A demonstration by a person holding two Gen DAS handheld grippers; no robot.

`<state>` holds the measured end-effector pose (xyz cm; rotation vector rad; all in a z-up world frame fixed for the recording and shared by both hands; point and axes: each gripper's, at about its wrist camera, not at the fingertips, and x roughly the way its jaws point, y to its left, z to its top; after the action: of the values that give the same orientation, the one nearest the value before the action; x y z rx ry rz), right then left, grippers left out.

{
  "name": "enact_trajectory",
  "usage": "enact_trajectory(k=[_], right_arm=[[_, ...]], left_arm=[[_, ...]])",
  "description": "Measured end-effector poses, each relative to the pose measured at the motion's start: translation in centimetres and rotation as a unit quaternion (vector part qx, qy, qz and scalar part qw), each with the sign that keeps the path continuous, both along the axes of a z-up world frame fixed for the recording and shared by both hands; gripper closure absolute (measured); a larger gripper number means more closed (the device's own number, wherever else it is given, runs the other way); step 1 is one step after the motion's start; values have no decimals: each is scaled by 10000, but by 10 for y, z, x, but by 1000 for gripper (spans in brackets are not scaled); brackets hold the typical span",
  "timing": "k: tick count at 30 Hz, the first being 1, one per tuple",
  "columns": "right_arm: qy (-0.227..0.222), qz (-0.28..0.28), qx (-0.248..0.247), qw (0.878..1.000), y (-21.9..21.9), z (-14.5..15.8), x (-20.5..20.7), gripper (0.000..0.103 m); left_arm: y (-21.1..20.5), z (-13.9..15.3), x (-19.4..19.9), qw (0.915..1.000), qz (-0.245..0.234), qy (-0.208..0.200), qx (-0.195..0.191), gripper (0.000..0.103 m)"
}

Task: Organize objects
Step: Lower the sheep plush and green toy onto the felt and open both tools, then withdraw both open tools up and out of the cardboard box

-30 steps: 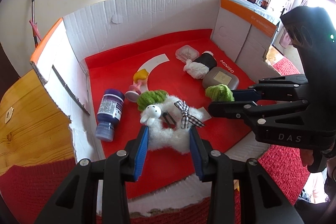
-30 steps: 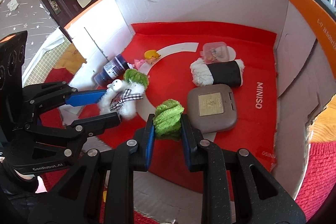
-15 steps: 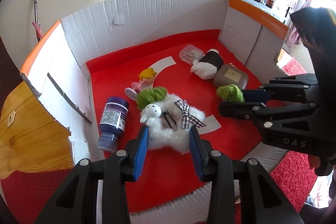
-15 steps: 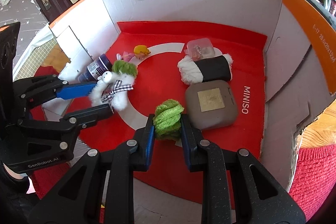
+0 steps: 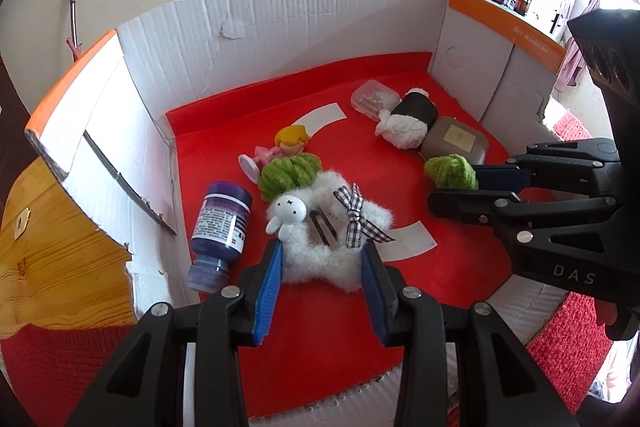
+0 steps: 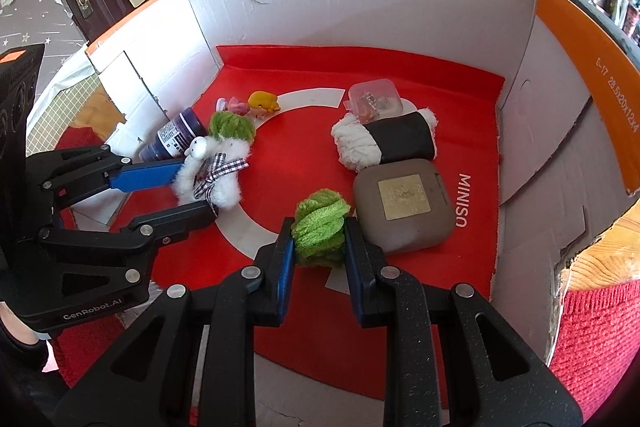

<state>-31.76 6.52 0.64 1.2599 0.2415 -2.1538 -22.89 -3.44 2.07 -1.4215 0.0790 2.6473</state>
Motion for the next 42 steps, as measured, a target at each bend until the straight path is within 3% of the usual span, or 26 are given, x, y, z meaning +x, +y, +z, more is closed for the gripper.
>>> enact_trajectory(k=[11,35,42], right_arm=[[18,-5,-10,10000,-1,1,3,81],[41,-16,-69,10000,5,5,14,79],[7,-35,-113,9999,6,5,16,79]], left_arm=[[-3,0,1,10000,-9,25,-23,60],[8,5,8,9999,-46,106,-51,45],[9,9,12,9996,15,231,-154,34]])
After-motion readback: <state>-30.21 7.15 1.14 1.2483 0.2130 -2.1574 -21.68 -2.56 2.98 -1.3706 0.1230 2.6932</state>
